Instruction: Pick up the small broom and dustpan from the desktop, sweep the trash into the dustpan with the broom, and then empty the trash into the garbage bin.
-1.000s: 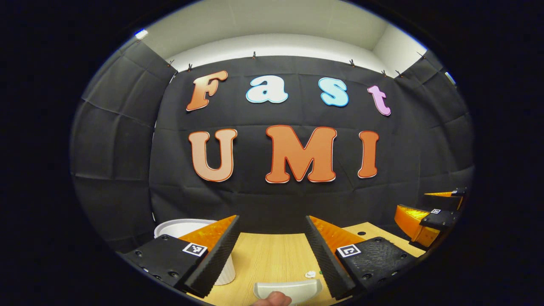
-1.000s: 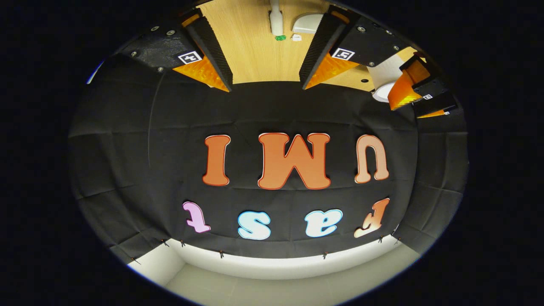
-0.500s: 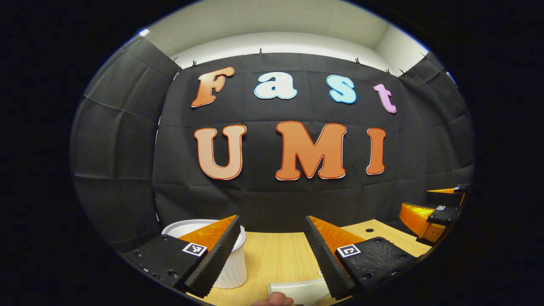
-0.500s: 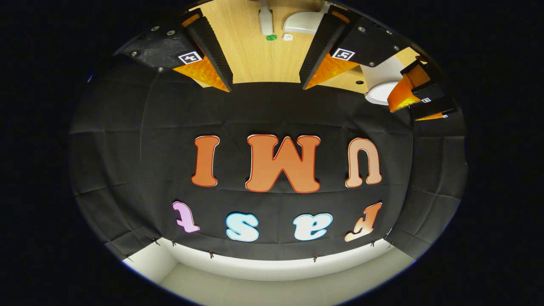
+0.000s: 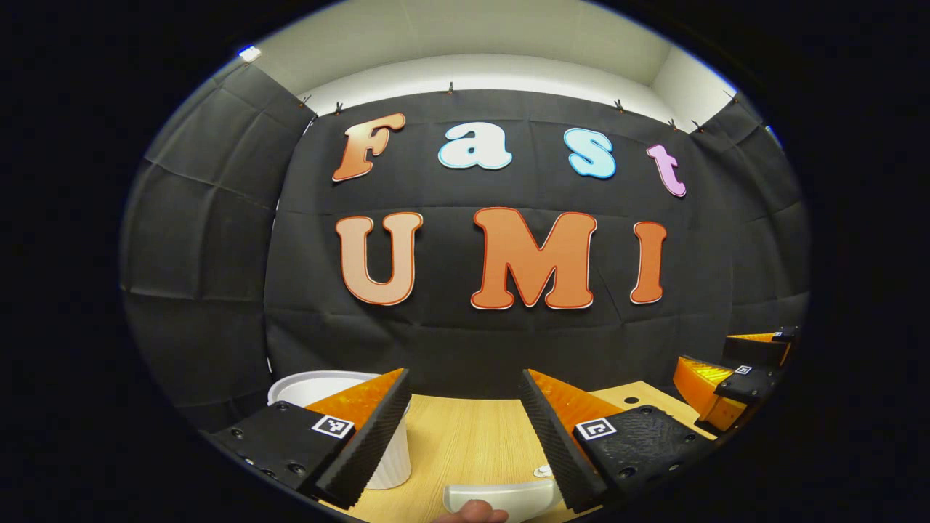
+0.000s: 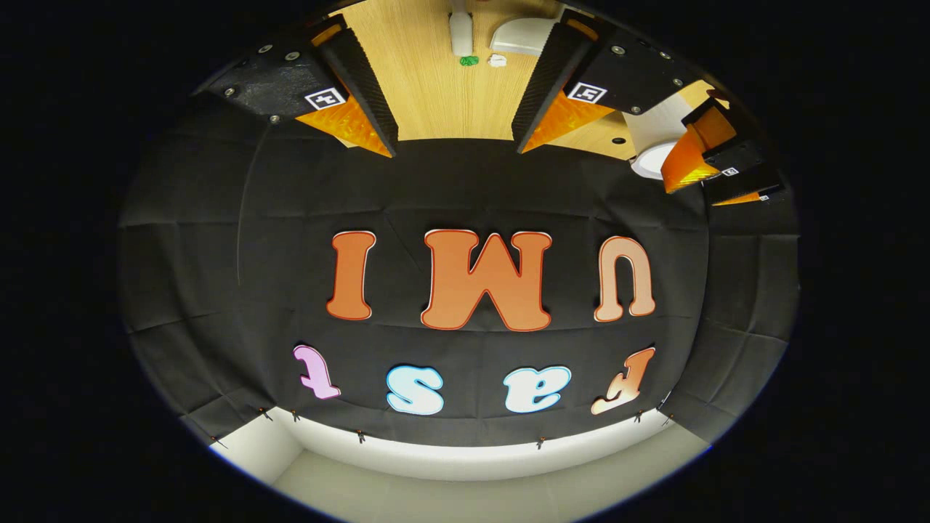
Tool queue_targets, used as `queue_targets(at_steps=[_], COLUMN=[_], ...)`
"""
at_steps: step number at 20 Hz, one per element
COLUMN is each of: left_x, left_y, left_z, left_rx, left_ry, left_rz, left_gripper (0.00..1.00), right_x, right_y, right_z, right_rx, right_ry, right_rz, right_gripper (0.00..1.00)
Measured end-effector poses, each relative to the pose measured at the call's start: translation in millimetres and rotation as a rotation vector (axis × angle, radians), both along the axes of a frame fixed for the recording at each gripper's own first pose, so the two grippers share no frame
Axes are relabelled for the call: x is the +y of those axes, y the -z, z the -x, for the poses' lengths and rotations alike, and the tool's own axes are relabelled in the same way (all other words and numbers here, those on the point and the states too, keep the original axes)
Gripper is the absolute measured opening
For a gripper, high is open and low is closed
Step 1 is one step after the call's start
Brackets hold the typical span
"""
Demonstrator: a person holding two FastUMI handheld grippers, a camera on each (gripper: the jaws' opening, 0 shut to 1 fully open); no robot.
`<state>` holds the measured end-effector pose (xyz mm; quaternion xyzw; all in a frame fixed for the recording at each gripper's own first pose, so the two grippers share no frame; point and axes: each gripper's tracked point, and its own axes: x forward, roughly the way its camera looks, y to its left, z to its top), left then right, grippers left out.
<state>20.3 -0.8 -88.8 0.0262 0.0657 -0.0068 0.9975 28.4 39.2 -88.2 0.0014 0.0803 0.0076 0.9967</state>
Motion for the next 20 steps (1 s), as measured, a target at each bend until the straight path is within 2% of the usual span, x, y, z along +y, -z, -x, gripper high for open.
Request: queue_targets(at_steps=[7, 14, 20], left_x=[-7, -24, -38], left_y=[7, 34, 74], left_z=[-3, -2, 7], left_rx=[0.023, 0.127, 0.279], left_ry=[0.000, 0.027, 0.020], left_rz=[-0.014, 0.003, 0.021], left_gripper=[0.94, 0.95, 0.95], right_x=[1, 1, -2], right_y=[10, 27, 60], right_z=[-4, -4, -3], right_rx=[0.019, 0.074, 0.178], right_ry=[-0.017, -0.045, -0.113], right_rz=[-0.002, 0.009, -0.005], right_gripper=[0.95, 0.95, 0.95])
